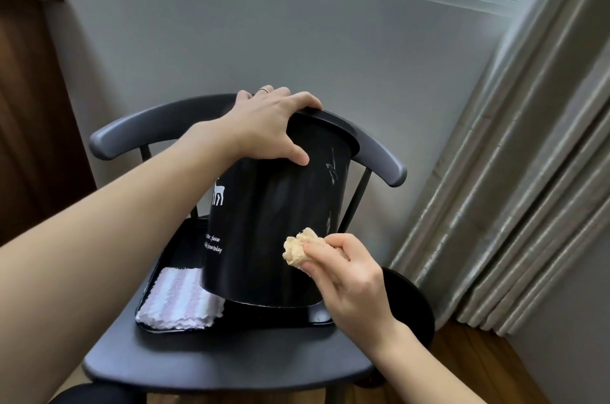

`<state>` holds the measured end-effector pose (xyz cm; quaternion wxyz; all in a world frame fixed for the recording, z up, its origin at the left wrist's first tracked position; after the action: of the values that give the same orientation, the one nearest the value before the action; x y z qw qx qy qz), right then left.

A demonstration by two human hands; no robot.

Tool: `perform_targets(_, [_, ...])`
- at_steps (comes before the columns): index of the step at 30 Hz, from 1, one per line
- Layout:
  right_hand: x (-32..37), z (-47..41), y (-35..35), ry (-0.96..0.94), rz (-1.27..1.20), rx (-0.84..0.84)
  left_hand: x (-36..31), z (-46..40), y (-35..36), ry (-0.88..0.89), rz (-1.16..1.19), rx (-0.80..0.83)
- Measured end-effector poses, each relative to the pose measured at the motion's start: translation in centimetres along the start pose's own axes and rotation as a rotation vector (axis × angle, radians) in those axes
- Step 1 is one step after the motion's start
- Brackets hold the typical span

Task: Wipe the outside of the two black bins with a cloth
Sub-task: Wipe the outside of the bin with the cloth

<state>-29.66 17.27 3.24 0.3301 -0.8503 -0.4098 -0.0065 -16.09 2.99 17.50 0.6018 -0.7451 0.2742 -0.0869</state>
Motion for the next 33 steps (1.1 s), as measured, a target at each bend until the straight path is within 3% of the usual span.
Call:
perform_targets(5, [2.5,0.6,0.2,-0.236,0.163,0.149,0.6,0.2,-0.5,0.002,0.136,-0.021])
perform_targets(11, [0.9,-1.9,-2.1,-0.115,0.162,0.021,1.3,0.7,-0.6,0.006,0.263,-0.019])
perform_targets(18, [3.7,0.2,0.3,-0.434,0.267,0.27,1.8,1.1,-0.5,-0.013,0.339,-0.001])
perform_targets(21, [3.0,-3.5,-1.4,-0.377,0.296,0.137,1.6,1.4,-0.6,0.002,0.335,0.005])
perform_targets(26, [0.1,-9.7,-3.4,-0.1,0.257,-0.024,1.2,1.5,-0.7,0.028,0.319,-0.005])
perform_targets(33, [2.6,-5.5,-1.1,-0.38,0.303,0.133,1.5,1.7,-0.8,0.02,0.326,0.005])
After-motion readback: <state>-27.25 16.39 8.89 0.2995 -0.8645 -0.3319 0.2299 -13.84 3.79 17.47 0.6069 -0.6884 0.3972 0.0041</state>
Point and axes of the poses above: each hand's wrist, its own z-axis away from the middle knuckle, its own y-axis out of the palm, x = y × z, the point moved 8 cm from there along -z, towards the middle knuckle, and after that the axes turned 7 degrees about x, right-handed, at the moved point
